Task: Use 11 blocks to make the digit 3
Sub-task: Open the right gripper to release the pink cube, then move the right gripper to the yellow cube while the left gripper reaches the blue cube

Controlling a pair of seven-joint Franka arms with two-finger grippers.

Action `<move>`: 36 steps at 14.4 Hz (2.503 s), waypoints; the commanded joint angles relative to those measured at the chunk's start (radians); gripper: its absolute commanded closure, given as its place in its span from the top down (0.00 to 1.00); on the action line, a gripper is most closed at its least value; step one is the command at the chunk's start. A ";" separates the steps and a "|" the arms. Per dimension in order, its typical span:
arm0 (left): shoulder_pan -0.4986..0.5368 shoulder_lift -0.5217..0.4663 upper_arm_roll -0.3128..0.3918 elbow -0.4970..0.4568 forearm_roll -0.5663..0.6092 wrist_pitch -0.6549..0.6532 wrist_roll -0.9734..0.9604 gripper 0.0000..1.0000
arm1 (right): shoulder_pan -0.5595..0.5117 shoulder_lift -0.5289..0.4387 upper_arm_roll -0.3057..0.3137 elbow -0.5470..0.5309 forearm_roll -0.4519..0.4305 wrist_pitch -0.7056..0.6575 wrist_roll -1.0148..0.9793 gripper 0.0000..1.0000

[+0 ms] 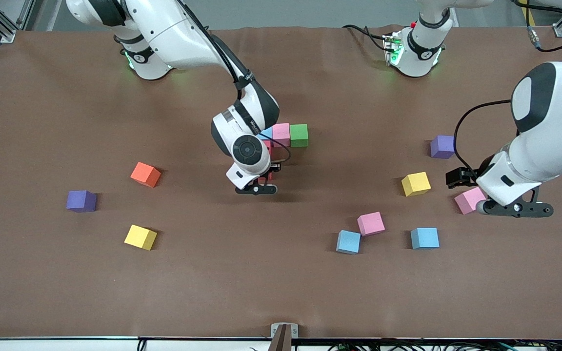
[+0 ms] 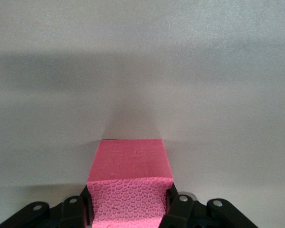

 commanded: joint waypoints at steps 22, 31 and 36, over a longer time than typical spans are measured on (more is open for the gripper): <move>0.008 -0.023 -0.002 -0.012 0.002 0.003 0.015 1.00 | 0.015 -0.028 -0.007 0.002 0.016 -0.034 -0.004 1.00; -0.006 -0.011 -0.004 -0.012 0.000 0.051 -0.008 1.00 | -0.123 -0.198 -0.082 0.077 0.007 -0.189 -0.009 1.00; -0.030 0.079 -0.012 -0.004 -0.002 0.178 -0.005 1.00 | -0.284 -0.189 -0.121 0.077 -0.009 -0.168 -0.012 1.00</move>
